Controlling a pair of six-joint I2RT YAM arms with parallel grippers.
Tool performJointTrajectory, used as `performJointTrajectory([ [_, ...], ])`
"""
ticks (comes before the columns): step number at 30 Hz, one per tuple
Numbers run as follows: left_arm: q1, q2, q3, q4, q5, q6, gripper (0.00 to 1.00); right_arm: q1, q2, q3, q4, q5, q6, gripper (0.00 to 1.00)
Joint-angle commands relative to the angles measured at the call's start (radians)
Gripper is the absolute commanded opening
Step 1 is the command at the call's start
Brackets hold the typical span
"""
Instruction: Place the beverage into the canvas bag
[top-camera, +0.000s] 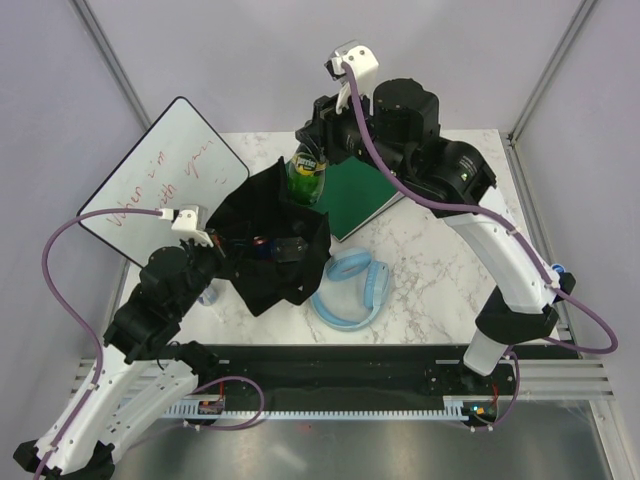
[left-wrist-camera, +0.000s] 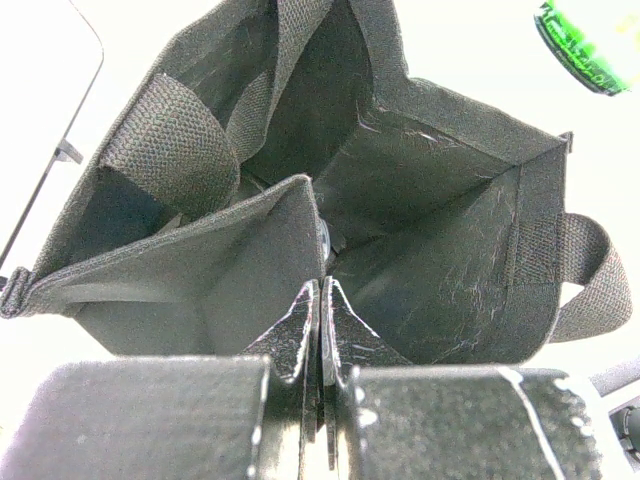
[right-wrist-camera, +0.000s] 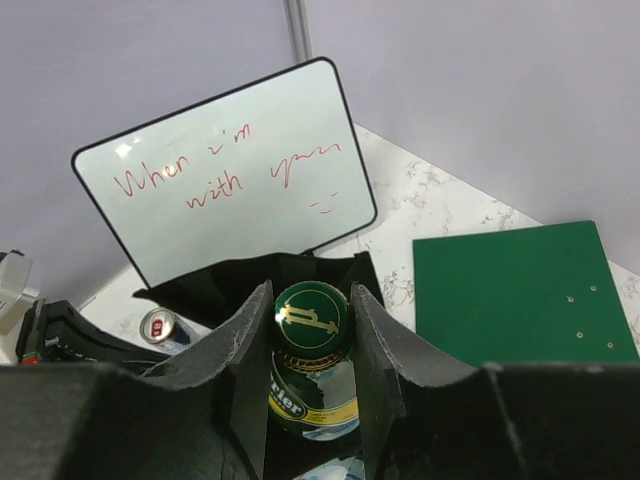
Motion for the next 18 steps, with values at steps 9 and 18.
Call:
performJointTrajectory([
  [9, 0.001, 0.002, -0.011, 0.015, 0.001, 0.028, 0.02, 0.094, -0.053, -0.091, 0.268, -0.059, 0.057, 0.0],
  [18, 0.001, -0.006, -0.012, 0.02, 0.01, 0.025, 0.02, 0.097, -0.015, -0.238, 0.341, -0.04, 0.03, 0.0],
])
